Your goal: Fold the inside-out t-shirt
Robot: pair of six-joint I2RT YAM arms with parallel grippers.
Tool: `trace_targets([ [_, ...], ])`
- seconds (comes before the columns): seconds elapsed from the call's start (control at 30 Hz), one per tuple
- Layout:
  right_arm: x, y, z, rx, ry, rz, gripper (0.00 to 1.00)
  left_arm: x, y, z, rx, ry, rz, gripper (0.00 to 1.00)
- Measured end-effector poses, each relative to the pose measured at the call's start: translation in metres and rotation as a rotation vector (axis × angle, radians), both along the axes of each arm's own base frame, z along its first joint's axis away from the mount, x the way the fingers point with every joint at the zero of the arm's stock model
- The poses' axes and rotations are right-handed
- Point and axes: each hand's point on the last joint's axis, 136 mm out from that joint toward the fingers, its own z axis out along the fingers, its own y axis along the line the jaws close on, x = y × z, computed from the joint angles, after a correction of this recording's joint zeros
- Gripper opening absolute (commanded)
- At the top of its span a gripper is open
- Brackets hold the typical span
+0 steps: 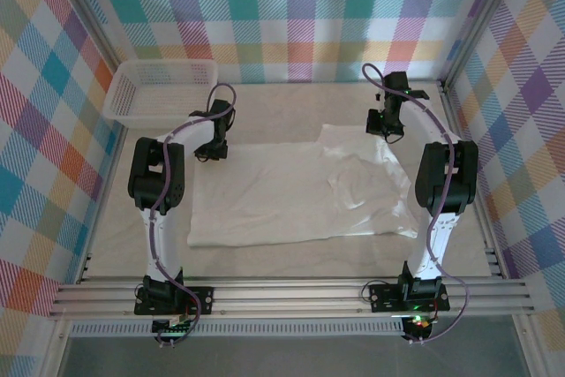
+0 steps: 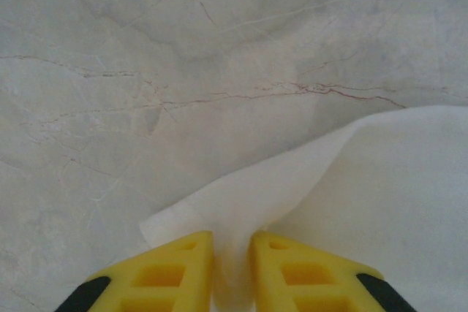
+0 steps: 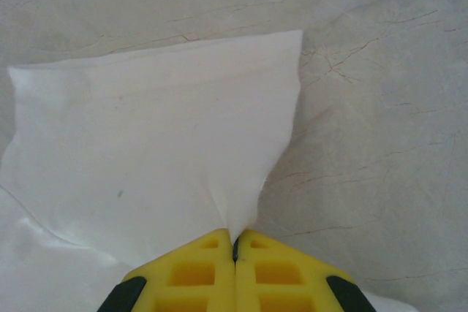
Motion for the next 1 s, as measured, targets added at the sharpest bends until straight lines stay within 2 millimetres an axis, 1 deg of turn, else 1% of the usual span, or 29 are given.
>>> trace_targets([
  [0.03, 0.000, -0.001, 0.000, -0.003, 0.000, -0.001, 0.03, 0.000, 0.000, 0.000, 0.001, -0.001, 0.000, 0.00],
  [0.27, 0.000, -0.003, -0.002, -0.017, 0.005, -0.007, 0.02, 0.000, 0.004, 0.008, 0.000, -0.019, 0.005, 0.00],
  [0.4, 0.000, -0.009, -0.007, -0.002, 0.018, -0.026, 0.02, 0.001, 0.011, 0.020, -0.043, -0.047, 0.030, 0.00],
  [0.5, 0.000, -0.019, -0.009, 0.038, 0.026, -0.060, 0.02, -0.008, 0.015, 0.027, -0.085, -0.069, 0.061, 0.00],
  [0.67, -0.007, -0.029, -0.018, 0.073, 0.054, -0.092, 0.03, -0.030, 0.017, 0.027, -0.148, -0.058, 0.108, 0.00],
  [0.87, -0.014, -0.033, -0.021, 0.153, 0.075, -0.141, 0.05, -0.036, 0.030, 0.034, -0.193, -0.060, 0.165, 0.00],
  [1.0, -0.016, -0.035, -0.020, 0.181, 0.069, -0.155, 0.06, -0.039, 0.034, 0.036, -0.223, -0.061, 0.183, 0.00],
])
